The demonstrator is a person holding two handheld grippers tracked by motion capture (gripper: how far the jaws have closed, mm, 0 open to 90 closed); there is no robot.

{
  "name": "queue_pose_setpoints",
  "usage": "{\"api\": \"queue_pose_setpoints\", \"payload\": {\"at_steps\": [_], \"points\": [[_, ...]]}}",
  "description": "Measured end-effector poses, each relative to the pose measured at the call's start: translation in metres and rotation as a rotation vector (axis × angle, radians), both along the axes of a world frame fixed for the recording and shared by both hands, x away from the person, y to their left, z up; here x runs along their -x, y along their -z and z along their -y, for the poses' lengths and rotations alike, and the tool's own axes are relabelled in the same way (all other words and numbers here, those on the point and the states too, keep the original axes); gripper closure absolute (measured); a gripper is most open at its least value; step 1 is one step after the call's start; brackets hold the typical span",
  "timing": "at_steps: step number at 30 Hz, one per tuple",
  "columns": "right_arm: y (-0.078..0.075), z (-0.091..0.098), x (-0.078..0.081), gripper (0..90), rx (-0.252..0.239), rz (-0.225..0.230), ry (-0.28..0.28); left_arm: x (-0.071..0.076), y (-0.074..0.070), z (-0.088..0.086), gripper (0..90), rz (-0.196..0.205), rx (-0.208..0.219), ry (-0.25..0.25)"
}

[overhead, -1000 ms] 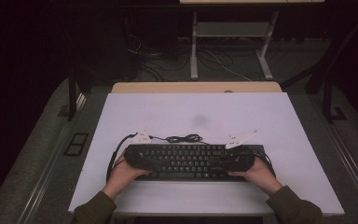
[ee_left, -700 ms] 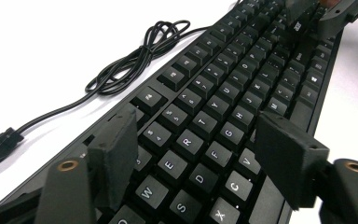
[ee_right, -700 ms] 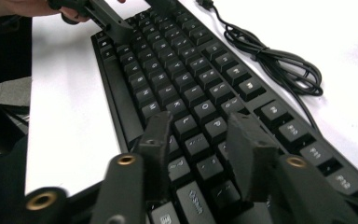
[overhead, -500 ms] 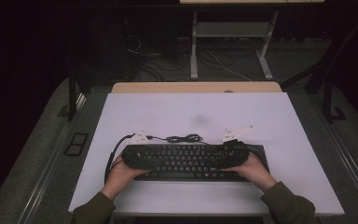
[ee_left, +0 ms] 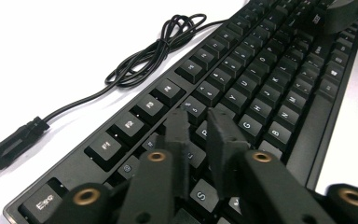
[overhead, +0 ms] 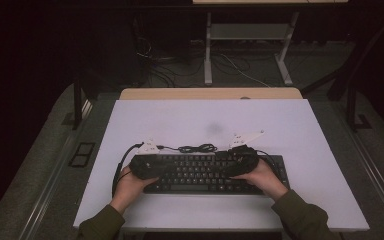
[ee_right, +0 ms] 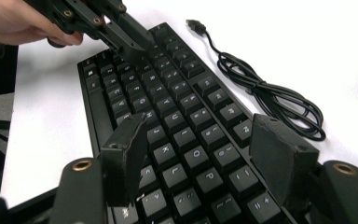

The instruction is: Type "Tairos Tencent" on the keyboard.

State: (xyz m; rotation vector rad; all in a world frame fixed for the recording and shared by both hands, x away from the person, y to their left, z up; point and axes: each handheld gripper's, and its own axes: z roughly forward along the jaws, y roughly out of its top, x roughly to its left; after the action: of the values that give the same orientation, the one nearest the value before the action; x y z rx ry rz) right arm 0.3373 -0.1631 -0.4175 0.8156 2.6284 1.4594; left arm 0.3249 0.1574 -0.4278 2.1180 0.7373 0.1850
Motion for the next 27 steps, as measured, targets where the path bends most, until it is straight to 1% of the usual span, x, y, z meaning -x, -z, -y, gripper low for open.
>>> {"api": "queue_pose_setpoints", "payload": {"at_steps": [1,3,16,21,23,24,26,27], "points": [[0.0002,-0.0004,-0.0002,35.7,0.0,0.002,0.0,-0.0003,0.0005,0.001,84.5,-0.004,0.003,-0.004],[0.0007,-0.0017,0.0,35.6,-0.002,0.002,0.003,-0.0017,0.0004,0.0012,89.0,-0.005,-0.005,0.007],[0.0021,-0.0022,0.0003,35.4,0.001,0.002,-0.001,-0.0038,0.0042,0.0034,89.1,-0.013,-0.034,0.016],[0.0019,-0.0022,0.0003,35.4,0.001,0.003,-0.003,-0.0036,0.0063,0.0052,89.1,-0.022,-0.03,0.018],[0.0018,-0.0021,0.0004,35.4,0.002,0.002,-0.001,-0.0038,0.0066,0.0054,89.1,-0.021,-0.042,0.025],[0.0018,-0.002,0.0004,35.3,0.001,0.003,-0.001,-0.0036,0.0076,0.006,89.1,-0.022,-0.055,0.026],[0.0017,-0.0019,0.0003,35.4,0.002,0.003,-0.002,-0.0037,0.0082,0.006,89.1,-0.024,-0.048,0.028],[0.0017,-0.0018,0.0002,35.4,0.002,0.005,-0.003,-0.0038,0.0077,0.0061,89.1,-0.019,-0.057,0.031]]}}
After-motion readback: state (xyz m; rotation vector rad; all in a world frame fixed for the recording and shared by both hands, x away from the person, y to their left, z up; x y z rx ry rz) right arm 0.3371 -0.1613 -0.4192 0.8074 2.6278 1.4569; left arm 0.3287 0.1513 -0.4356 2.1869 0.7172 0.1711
